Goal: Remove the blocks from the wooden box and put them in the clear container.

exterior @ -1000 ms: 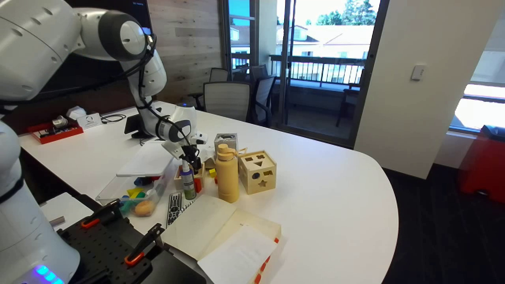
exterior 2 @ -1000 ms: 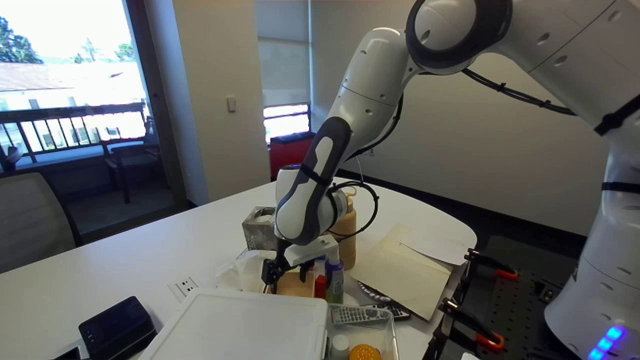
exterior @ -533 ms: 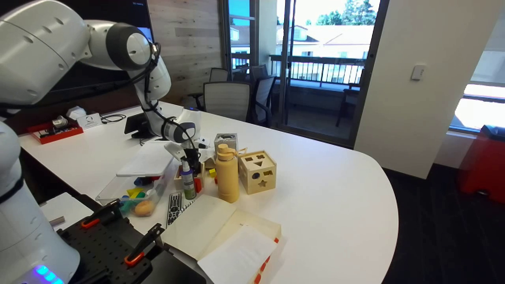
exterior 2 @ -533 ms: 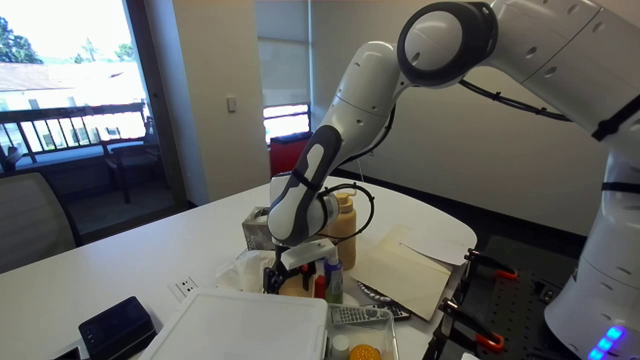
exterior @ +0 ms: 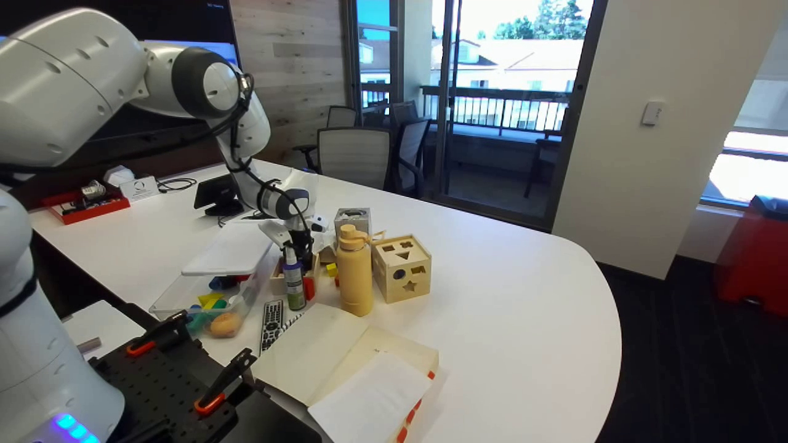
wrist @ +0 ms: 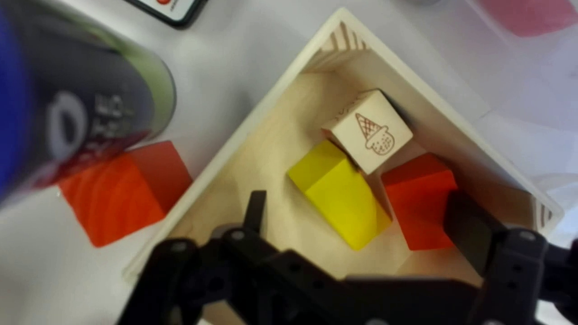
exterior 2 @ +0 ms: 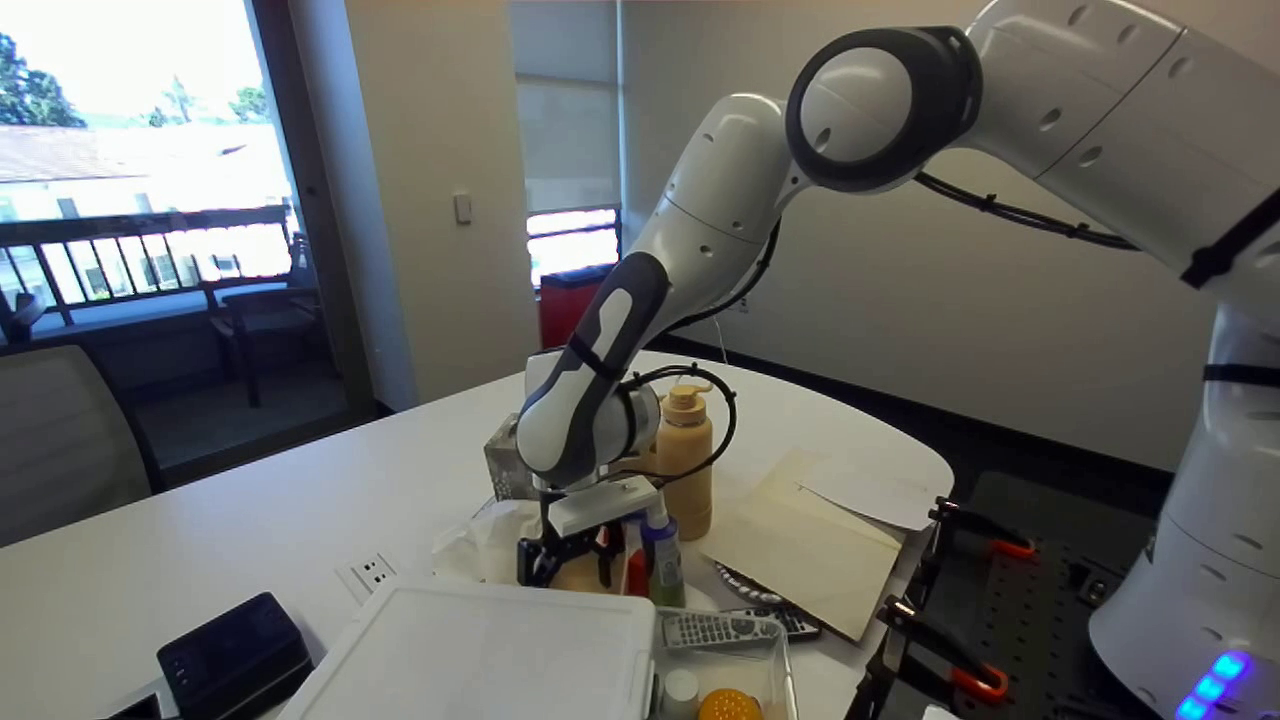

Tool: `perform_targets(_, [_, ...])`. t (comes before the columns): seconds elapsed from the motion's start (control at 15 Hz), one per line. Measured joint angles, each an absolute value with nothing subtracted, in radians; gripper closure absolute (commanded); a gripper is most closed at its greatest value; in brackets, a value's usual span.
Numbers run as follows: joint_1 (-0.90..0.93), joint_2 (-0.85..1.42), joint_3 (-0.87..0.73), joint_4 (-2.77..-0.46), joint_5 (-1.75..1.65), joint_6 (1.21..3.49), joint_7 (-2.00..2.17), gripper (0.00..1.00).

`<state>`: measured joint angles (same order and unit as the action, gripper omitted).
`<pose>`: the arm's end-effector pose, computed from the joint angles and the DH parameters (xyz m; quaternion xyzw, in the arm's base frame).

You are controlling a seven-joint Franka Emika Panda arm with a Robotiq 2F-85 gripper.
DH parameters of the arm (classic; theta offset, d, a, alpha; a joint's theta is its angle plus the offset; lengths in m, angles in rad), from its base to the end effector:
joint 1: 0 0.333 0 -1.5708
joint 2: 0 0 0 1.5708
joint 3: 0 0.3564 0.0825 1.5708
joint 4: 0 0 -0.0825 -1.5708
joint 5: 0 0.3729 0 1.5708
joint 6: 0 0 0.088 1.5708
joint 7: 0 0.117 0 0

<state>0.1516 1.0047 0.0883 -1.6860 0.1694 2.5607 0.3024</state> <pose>0.6372 0.1501 0.0292 -0.9871 0.1223 0.0840 0.0598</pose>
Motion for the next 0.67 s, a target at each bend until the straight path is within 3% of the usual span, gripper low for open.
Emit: perform_targets(0.67, [0.158,1.001,0.097,-1.653,0.170,2.561,0.302,0.00])
